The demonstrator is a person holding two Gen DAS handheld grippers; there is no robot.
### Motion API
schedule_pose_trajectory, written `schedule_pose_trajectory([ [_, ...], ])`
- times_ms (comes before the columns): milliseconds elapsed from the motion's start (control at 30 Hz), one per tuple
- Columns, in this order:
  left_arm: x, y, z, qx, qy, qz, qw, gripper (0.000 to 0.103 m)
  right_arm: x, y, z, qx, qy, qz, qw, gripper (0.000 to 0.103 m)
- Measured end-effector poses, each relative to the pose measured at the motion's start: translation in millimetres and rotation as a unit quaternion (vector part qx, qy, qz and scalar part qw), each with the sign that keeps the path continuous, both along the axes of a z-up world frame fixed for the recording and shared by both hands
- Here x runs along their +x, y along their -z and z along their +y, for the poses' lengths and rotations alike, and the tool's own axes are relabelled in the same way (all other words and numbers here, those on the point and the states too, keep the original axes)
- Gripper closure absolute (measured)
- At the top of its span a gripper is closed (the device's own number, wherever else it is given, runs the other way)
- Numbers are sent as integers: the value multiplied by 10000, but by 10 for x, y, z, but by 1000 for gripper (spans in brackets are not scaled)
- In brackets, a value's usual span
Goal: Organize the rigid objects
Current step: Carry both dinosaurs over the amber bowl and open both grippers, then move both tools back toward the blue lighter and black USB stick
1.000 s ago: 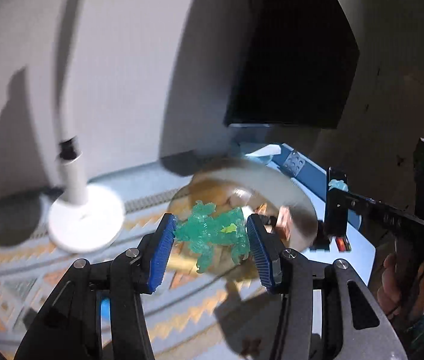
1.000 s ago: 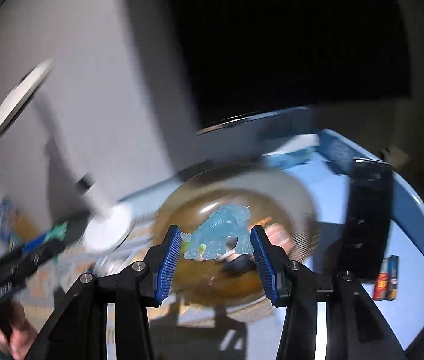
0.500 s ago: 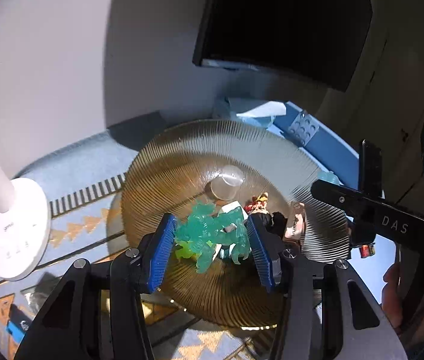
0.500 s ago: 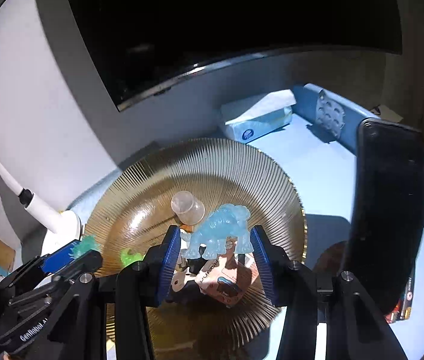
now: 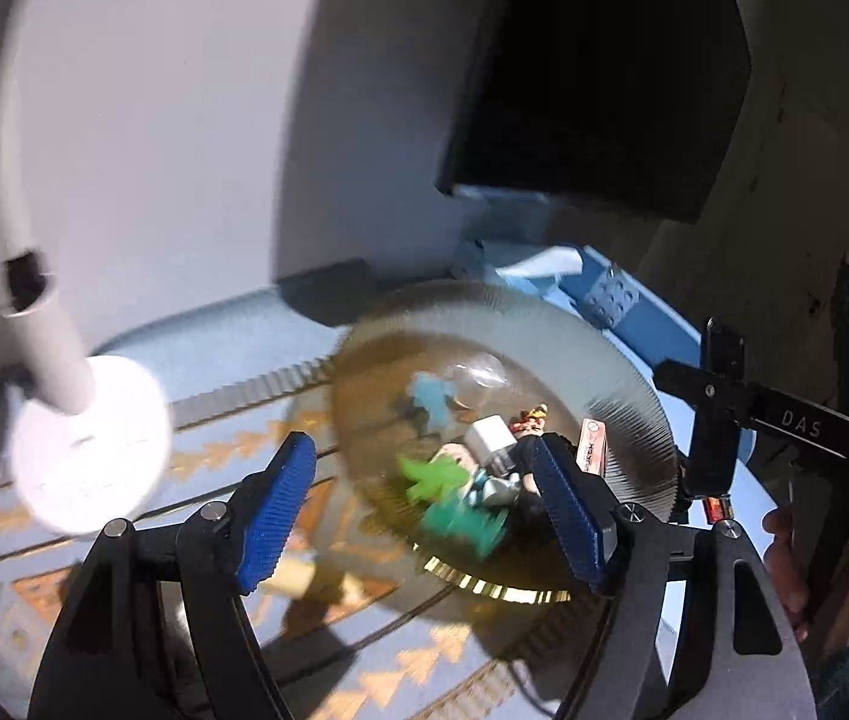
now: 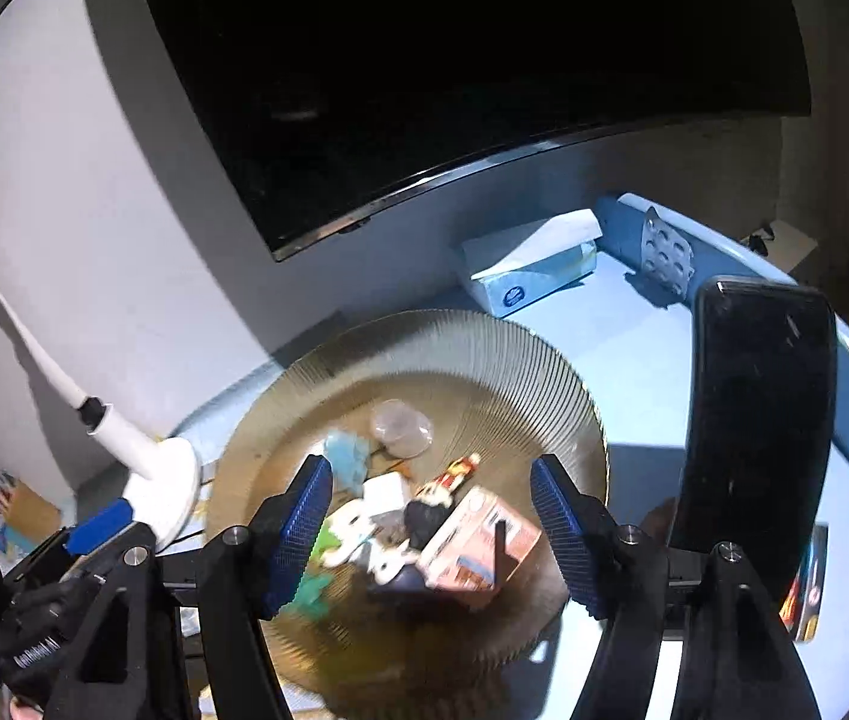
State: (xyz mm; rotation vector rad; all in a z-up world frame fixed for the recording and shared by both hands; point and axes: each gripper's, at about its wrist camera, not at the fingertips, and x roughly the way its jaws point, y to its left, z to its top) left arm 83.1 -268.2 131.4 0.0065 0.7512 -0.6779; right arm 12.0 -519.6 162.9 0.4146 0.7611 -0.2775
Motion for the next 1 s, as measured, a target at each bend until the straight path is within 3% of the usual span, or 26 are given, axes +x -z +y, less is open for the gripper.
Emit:
schedule_pose_trajectory([
  [267,-422,-364,1006,18,-737,-495,9961,30,-214,-97,497,150,-436,-104,9989,36],
  [400,-605,-585,1654,-333,-1213,-668,9898,21,-266,-122,897,71,-855,-108,9963,36],
  [500,-708,-621,1997,-536,-1482,-645,9854,21,-255,-82,1207,30,-1181,-46,9930,36],
  [767,-751,-196,2193,-369,-1643,-199,9855,21,-138,247,1934,-1,-1938,336,9805,36],
  [1000,-687,384,2021,171,-1508,284,9880,21,1,481,2156,-28,-2165,592,9745,36],
])
